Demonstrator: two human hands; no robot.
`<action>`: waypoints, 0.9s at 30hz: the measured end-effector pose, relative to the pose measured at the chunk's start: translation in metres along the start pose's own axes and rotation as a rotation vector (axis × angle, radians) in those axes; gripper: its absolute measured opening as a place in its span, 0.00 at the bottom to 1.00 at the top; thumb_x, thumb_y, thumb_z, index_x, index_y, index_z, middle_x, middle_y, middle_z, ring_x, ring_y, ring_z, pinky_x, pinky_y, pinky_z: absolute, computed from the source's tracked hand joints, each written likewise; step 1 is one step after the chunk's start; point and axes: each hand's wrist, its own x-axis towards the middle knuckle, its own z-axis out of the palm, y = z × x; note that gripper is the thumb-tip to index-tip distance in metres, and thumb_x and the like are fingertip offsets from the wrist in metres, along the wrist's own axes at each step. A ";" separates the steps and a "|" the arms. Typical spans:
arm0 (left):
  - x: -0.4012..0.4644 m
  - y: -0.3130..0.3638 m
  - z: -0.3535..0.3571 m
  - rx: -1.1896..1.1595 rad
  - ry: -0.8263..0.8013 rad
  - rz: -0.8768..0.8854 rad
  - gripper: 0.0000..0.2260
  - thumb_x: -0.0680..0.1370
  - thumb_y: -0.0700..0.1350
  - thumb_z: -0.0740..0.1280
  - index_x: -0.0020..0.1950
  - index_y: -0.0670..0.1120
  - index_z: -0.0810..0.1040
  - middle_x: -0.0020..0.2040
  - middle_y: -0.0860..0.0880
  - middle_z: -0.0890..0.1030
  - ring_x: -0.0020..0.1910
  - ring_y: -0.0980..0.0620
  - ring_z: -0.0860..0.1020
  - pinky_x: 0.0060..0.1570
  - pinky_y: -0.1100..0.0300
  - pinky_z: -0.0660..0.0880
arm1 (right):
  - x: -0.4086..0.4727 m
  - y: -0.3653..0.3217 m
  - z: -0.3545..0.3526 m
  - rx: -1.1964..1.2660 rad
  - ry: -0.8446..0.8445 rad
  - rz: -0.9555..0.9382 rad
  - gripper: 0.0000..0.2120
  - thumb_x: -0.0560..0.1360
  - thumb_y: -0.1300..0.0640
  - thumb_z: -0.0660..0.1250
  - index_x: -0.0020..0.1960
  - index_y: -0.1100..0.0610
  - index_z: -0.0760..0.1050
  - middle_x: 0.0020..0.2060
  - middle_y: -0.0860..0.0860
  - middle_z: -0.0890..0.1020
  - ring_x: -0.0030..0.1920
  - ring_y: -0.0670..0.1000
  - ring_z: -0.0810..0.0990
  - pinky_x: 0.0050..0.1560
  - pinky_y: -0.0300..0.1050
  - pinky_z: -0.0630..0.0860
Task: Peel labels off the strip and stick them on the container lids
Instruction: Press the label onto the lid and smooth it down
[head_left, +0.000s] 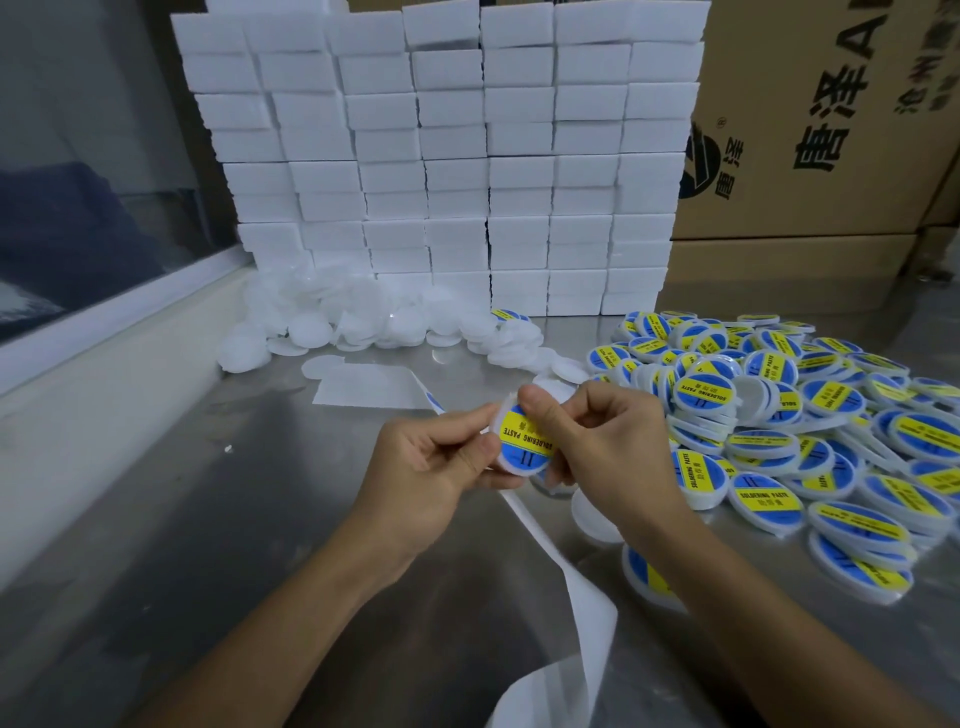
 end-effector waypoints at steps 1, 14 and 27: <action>0.000 0.001 -0.001 0.003 0.016 0.006 0.16 0.71 0.41 0.67 0.58 0.42 0.81 0.48 0.45 0.86 0.45 0.47 0.85 0.42 0.59 0.81 | 0.001 0.000 0.000 0.015 -0.013 0.008 0.24 0.70 0.47 0.72 0.34 0.69 0.73 0.22 0.61 0.78 0.20 0.57 0.73 0.22 0.42 0.70; 0.004 0.003 -0.006 -0.010 0.040 -0.075 0.10 0.73 0.43 0.65 0.50 0.45 0.84 0.42 0.45 0.86 0.38 0.51 0.82 0.34 0.62 0.78 | 0.004 0.001 -0.001 0.180 -0.174 0.044 0.06 0.73 0.60 0.72 0.45 0.64 0.79 0.25 0.59 0.79 0.19 0.53 0.73 0.22 0.42 0.68; 0.006 -0.002 -0.003 0.028 0.189 -0.107 0.08 0.77 0.38 0.67 0.44 0.46 0.86 0.42 0.43 0.86 0.42 0.48 0.84 0.42 0.60 0.81 | 0.001 0.003 -0.003 -0.555 -0.251 -0.465 0.27 0.65 0.48 0.80 0.62 0.54 0.79 0.52 0.47 0.81 0.51 0.44 0.79 0.50 0.41 0.77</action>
